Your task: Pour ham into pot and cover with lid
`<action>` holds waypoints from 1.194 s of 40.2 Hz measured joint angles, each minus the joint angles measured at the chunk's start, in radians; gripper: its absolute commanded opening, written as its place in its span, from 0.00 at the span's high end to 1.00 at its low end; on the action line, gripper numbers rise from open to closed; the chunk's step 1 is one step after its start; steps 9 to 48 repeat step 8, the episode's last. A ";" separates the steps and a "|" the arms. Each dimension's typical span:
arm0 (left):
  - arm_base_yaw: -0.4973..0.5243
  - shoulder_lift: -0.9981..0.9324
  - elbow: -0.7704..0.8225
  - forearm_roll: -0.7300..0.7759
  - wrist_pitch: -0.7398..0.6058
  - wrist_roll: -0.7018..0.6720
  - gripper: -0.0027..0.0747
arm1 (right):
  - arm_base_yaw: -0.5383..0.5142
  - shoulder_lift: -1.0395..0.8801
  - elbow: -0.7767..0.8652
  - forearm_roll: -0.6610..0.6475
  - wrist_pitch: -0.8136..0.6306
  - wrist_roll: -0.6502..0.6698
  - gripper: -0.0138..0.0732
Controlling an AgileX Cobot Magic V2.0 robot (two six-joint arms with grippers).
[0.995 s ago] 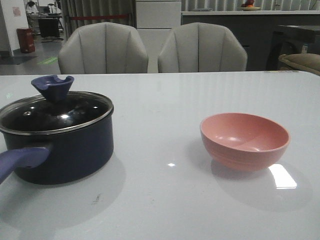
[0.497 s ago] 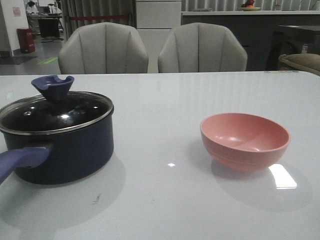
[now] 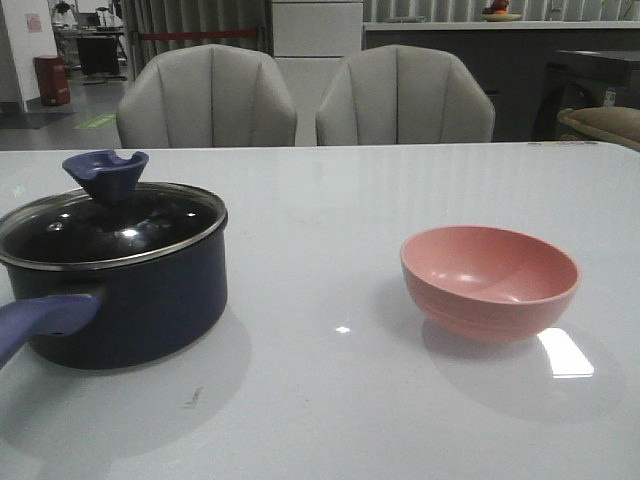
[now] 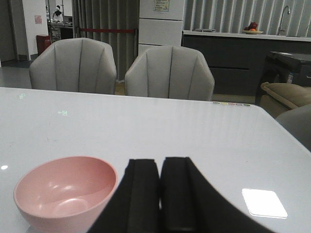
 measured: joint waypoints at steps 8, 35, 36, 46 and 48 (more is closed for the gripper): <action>0.000 0.000 0.000 0.000 0.000 0.000 0.82 | 0.000 0.000 0.000 0.000 0.000 0.002 0.67; 0.000 0.000 0.000 0.000 0.000 0.000 0.82 | 0.000 0.000 0.000 0.000 0.000 0.002 0.67; 0.000 0.000 0.000 0.000 0.000 0.000 0.82 | 0.000 0.000 0.000 0.000 0.000 0.002 0.67; 0.000 0.000 0.000 0.000 0.000 0.000 0.82 | 0.000 0.000 0.000 0.000 0.000 0.002 0.67; 0.000 0.000 0.000 0.000 0.000 0.000 0.82 | 0.000 0.000 0.000 0.000 0.000 0.002 0.67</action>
